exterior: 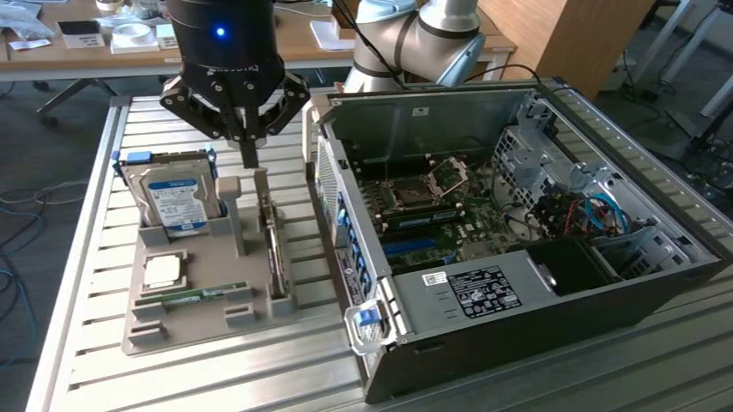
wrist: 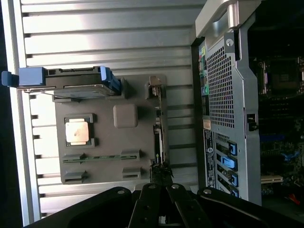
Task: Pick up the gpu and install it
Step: 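Pick up the gpu and move the gpu toward the slot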
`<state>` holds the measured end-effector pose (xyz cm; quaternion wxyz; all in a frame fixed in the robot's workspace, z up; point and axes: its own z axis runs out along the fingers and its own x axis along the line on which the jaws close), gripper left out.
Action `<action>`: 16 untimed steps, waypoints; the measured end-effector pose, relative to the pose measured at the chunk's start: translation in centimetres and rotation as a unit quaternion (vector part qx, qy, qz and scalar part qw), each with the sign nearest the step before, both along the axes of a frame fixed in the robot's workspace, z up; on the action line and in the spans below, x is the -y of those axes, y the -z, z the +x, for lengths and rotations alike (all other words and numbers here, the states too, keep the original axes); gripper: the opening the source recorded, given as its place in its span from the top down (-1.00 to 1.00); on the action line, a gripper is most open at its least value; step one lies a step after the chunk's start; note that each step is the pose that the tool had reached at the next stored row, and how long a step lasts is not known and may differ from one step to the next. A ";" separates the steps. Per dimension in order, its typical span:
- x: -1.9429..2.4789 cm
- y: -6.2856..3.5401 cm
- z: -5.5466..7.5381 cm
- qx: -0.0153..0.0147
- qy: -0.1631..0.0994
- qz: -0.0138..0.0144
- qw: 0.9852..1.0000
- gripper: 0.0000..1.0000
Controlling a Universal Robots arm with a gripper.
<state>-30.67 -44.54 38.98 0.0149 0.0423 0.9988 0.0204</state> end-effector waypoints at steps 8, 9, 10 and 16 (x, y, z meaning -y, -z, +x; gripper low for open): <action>0.00 0.00 0.0 0.000 0.000 0.000 1.000 0.66; 0.00 0.00 0.0 0.000 0.000 0.000 1.000 0.66; 0.00 0.00 0.0 0.000 0.000 0.000 1.000 0.54; 0.00 0.00 0.0 0.000 0.000 0.000 1.000 0.06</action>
